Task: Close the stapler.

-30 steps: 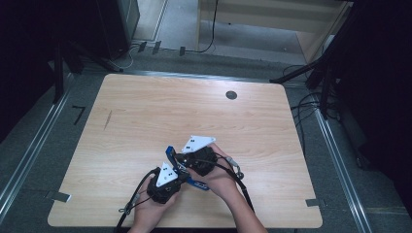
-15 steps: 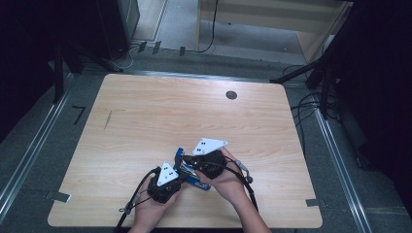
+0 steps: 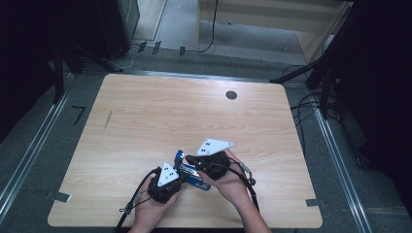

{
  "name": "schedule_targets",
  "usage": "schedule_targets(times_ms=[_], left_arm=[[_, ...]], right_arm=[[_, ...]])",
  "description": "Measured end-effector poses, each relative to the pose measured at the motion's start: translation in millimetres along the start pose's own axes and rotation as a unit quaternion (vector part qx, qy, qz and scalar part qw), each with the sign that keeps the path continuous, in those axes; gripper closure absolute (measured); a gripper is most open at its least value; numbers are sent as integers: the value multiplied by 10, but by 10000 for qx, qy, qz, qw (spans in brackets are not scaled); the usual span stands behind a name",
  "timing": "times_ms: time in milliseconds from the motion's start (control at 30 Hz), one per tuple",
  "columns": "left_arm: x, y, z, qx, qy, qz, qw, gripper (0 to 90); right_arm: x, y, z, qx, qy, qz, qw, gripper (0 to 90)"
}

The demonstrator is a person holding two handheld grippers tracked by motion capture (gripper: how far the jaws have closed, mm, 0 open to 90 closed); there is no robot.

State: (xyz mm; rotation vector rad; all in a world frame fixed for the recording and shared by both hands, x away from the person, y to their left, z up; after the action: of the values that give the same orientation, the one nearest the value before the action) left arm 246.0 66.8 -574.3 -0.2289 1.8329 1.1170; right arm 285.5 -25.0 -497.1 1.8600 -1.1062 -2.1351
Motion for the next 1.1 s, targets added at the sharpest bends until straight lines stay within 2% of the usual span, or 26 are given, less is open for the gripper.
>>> schedule_targets(times_ms=[200,567,667,800,933,1100], left_arm=[[4,0,-2,-13,-21,23,10000,900],[4,-4,-5,-8,-54,31,10000,900],[4,-5,-5,-4,-51,25,10000,900],[4,-6,-8,-2,-44,25,10000,900],[5,-5,-6,-14,-68,30,10000,900],[10,0,-3,-17,-79,48,10000,900]], right_arm=[[-73,64,-83,153,-93,-102,9998,900],[-410,68,-119,332,-81,-343,9988,900],[-487,43,-96,293,-66,-409,9987,900],[-542,-7,-15,121,20,-393,9992,900],[-521,-65,45,48,144,-262,9995,900],[-484,-56,50,33,107,-283,9995,900]])
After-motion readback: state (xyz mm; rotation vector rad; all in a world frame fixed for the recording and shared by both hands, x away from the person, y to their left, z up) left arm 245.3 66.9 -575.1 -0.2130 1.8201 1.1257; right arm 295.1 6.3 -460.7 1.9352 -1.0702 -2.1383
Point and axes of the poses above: each handheld gripper's, and its own axes: y roughly backward along the jaws, x roughly out of its underside, z roughly to its left, the point moved 7 cm from there along -y, roughly forward along the jaws, and after that the axes turned 5 degrees about y, right-handed, at the moved point
